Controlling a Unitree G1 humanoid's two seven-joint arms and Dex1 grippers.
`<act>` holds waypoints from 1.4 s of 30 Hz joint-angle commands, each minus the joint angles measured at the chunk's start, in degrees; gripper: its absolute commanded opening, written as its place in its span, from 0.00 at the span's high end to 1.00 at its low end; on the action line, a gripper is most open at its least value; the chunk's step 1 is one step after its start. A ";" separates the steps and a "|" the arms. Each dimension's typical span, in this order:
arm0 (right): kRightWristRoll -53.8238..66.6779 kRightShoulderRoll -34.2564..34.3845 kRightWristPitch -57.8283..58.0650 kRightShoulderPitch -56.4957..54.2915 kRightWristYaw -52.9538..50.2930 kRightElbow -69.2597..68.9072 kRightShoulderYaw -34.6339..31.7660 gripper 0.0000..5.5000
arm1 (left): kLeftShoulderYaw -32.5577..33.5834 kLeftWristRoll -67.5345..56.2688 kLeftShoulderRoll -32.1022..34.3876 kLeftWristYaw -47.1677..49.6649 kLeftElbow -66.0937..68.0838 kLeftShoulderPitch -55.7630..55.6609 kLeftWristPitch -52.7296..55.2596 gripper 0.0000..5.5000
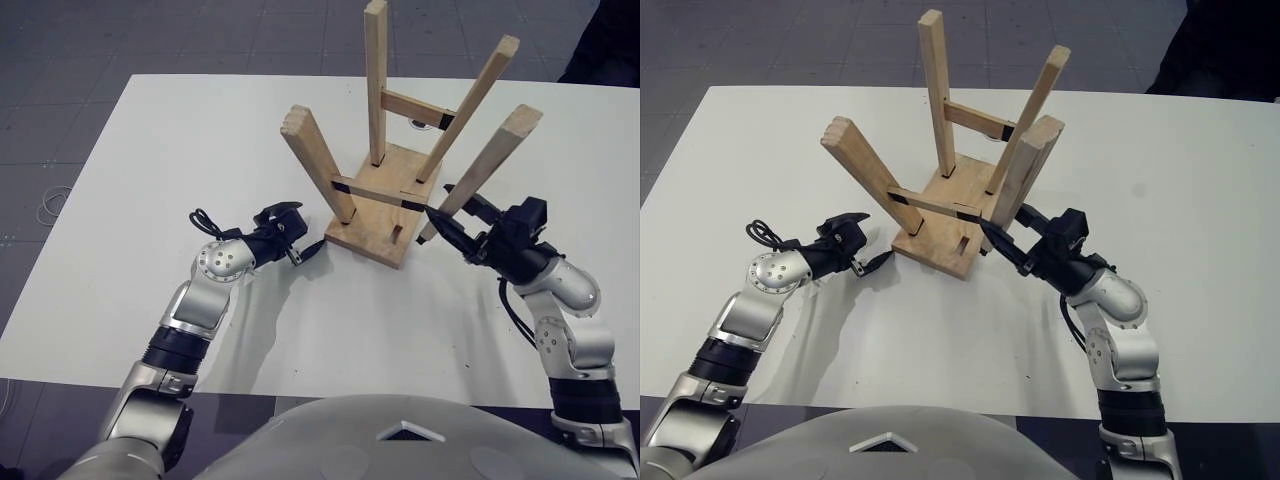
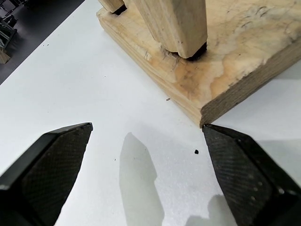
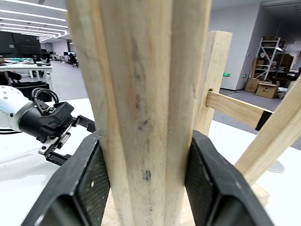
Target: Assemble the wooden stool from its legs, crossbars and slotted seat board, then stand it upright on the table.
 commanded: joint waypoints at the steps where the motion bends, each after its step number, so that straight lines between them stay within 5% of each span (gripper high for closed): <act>1: -0.53 0.77 -1.25 1.25 -0.06 -0.09 0.43 0.63 | 1.31 0.40 -0.65 1.32 0.97 -1.87 -0.57 0.21; 13: -2.26 5.49 -8.89 -0.90 1.55 6.75 4.00 0.63 | 7.93 -5.35 3.50 -3.38 -3.70 1.25 -0.99 0.21; 20: 7.57 -2.60 4.08 2.36 1.00 -4.34 -3.64 0.63 | 14.31 -14.94 5.38 -6.54 -13.36 5.49 10.90 0.21; 29: 51.05 -18.05 34.08 -17.23 -10.46 -8.02 -19.75 0.63 | 22.89 -33.32 9.05 -11.90 -24.84 5.26 28.25 0.21; 35: 65.64 -15.45 37.98 -26.25 -23.37 -7.30 -17.57 0.63 | 23.68 -25.87 14.29 -12.01 -31.60 8.33 17.66 0.21; 42: 67.35 -7.52 36.52 -27.47 -34.44 -9.89 -11.85 0.63 | 23.29 -19.35 7.76 -4.10 -44.52 10.19 2.51 0.21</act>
